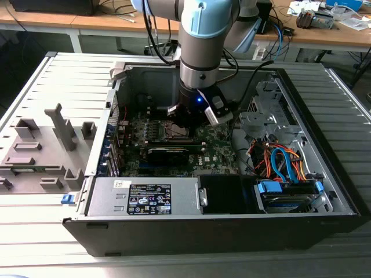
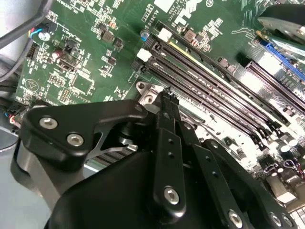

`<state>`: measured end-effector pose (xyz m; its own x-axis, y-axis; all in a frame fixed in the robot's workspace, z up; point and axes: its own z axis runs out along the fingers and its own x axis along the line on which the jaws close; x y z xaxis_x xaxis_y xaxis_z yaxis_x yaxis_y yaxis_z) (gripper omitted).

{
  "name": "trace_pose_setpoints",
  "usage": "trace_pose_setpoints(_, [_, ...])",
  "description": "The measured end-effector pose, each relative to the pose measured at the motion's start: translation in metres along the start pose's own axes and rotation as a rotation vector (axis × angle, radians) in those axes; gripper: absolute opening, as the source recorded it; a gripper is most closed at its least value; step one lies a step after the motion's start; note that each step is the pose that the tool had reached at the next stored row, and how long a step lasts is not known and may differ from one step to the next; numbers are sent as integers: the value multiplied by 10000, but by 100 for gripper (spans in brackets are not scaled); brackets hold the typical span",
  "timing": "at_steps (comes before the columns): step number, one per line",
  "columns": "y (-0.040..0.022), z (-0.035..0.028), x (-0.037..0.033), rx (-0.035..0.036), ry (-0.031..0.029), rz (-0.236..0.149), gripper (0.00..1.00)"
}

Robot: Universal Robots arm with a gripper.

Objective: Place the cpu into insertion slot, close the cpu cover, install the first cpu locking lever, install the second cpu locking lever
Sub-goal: 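Install the second cpu locking lever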

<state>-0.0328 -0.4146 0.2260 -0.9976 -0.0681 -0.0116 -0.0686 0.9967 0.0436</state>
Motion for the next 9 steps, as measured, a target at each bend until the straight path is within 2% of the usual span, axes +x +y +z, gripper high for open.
trace_pose_setpoints(2, [4,-75,-1,-2,-1,1,11])
trace_pose_setpoints(3, [4,-112,-1,-33,-1,0,11])
trace_pose_setpoints(4, [0,-114,-1,-242,-17,0,11])
trace_pose_setpoints(5, [-20,-115,0,-682,-46,5,11])
trace_pose_setpoints(6, [-34,-116,2,-920,-63,8,11])
trace_pose_setpoints(8, [-57,-117,3,-1312,-90,11,11])
trace_pose_setpoints(9, [-60,-117,4,-1348,-93,12,11])
